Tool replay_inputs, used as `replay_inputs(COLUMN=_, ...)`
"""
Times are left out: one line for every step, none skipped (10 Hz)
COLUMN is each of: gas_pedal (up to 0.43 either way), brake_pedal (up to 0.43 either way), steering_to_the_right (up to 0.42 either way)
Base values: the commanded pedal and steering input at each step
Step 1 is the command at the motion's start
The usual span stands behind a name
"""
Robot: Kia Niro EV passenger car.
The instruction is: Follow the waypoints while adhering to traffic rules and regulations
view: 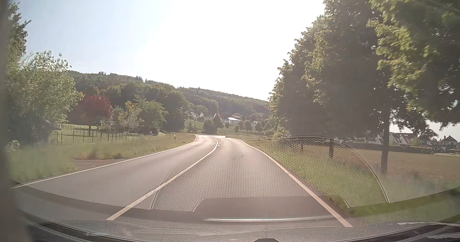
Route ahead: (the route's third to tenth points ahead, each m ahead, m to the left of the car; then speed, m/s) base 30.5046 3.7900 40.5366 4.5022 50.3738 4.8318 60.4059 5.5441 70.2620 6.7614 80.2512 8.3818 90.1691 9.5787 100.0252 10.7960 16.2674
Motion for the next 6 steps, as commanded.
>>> replay_inputs(gas_pedal=0.157, brake_pedal=0.000, steering_to_the_right=-0.005)
replay_inputs(gas_pedal=0.157, brake_pedal=0.000, steering_to_the_right=-0.004)
replay_inputs(gas_pedal=0.157, brake_pedal=0.000, steering_to_the_right=-0.005)
replay_inputs(gas_pedal=0.157, brake_pedal=0.000, steering_to_the_right=-0.005)
replay_inputs(gas_pedal=0.157, brake_pedal=0.000, steering_to_the_right=-0.005)
replay_inputs(gas_pedal=0.157, brake_pedal=0.000, steering_to_the_right=-0.006)
